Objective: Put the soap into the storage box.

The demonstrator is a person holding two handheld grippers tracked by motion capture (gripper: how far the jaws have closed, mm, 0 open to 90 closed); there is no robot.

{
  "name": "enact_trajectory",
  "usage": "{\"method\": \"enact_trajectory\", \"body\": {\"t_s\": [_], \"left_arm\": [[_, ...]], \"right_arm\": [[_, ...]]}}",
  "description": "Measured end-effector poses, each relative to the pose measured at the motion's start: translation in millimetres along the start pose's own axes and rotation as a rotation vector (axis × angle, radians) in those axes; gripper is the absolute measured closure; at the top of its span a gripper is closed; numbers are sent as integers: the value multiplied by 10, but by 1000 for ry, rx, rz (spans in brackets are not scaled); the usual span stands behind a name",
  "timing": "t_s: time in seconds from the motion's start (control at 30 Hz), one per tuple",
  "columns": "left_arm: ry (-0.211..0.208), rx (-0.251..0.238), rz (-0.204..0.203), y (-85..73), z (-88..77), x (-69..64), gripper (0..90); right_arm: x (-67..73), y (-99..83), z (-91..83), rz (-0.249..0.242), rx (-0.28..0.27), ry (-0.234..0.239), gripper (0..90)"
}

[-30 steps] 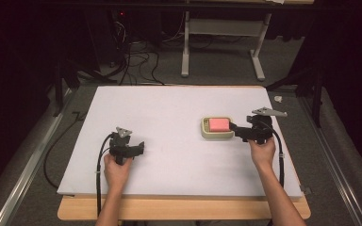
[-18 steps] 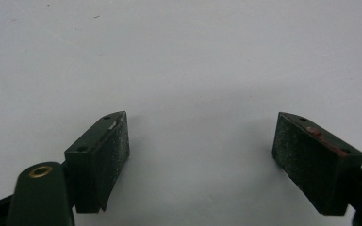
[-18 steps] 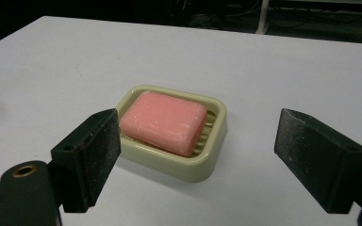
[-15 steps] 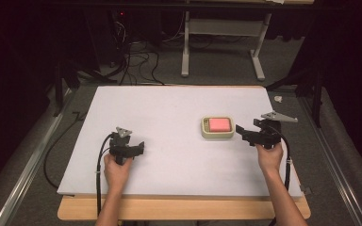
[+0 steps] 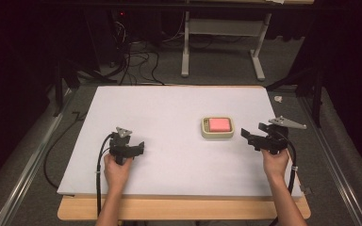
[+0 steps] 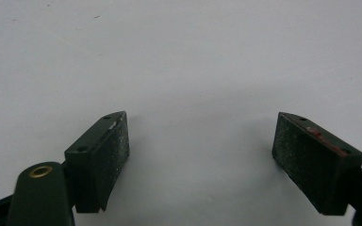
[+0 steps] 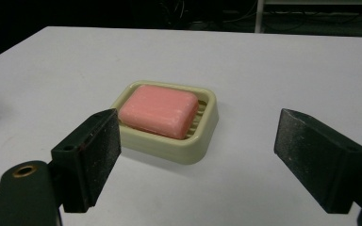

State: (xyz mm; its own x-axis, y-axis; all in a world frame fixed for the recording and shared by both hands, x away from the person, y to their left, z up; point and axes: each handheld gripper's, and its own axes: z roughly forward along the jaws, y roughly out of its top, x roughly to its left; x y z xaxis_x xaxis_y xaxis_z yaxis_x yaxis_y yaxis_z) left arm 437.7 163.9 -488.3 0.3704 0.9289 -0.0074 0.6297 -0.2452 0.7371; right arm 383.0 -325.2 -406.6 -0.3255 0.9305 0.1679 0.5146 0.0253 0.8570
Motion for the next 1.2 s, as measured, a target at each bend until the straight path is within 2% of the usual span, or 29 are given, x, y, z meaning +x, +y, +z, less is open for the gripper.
{"method": "enact_trajectory", "body": {"t_s": [0.23, 0.47, 0.87, 1.2], "left_arm": [[0, 0, 1, 0, 0, -1, 200], [0, 0, 1, 0, 0, -1, 200], [1, 0, 1, 0, 0, -1, 200], [1, 0, 1, 0, -1, 0, 200]], "right_arm": [[7, -71, -84, 18, -13, 16, 159], [57, -146, -137, 14, -25, 32, 159], [137, -254, -165, 3, -16, 56, 159], [182, -355, -147, 0, 8, 56, 161]]}}
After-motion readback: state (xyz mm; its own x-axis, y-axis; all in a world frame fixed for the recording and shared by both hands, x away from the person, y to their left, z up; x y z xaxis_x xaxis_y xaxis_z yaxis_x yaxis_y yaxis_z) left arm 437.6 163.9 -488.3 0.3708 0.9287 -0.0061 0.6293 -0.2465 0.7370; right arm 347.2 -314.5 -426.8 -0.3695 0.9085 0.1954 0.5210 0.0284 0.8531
